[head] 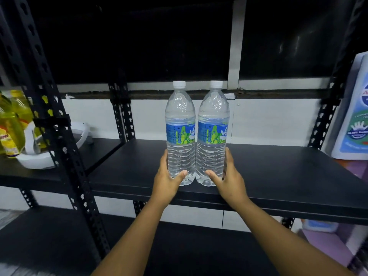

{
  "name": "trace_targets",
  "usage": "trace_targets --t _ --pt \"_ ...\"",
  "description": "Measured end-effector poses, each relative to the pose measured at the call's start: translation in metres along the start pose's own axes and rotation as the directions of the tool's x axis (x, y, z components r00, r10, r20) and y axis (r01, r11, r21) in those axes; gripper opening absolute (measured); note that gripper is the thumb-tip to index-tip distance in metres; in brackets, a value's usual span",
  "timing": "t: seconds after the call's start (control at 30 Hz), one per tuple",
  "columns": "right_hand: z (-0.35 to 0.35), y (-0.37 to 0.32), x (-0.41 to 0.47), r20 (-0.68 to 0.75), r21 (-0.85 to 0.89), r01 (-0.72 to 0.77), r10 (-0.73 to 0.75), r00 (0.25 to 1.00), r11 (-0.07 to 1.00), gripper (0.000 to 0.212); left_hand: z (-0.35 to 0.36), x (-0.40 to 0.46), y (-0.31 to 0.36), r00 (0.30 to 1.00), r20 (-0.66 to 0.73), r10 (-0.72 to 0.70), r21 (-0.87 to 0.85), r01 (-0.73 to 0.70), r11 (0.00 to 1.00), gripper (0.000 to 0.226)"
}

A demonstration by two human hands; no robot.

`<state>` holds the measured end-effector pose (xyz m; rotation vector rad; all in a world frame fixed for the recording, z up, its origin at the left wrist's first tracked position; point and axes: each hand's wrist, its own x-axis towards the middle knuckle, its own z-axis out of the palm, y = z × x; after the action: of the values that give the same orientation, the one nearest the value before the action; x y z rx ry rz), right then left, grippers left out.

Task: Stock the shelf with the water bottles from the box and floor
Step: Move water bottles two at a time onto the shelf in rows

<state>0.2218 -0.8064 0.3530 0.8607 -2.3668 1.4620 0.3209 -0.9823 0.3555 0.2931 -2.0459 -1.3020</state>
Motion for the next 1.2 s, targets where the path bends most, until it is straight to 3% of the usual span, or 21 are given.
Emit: trace_targets --t 0.23,0.67,1.2 --pt "-0.001 -0.006 -0.001 0.023 0.062 -0.024 0.022 0.999 0.998 0.091 0.000 0.001 0.001 1.000 -0.001 0.004 -0.005 -0.004 1.000 0.086" --pt "0.016 0.013 0.050 0.120 0.100 0.068 -0.080 0.990 0.993 0.086 -0.006 0.040 -0.017 1.000 -0.008 -0.024 0.050 0.024 0.998 0.088" --pt "0.069 0.032 0.130 0.035 0.149 0.147 -0.154 0.988 0.978 0.077 -0.002 0.130 -0.067 1.000 0.018 0.012 0.021 -0.012 1.000 0.081"
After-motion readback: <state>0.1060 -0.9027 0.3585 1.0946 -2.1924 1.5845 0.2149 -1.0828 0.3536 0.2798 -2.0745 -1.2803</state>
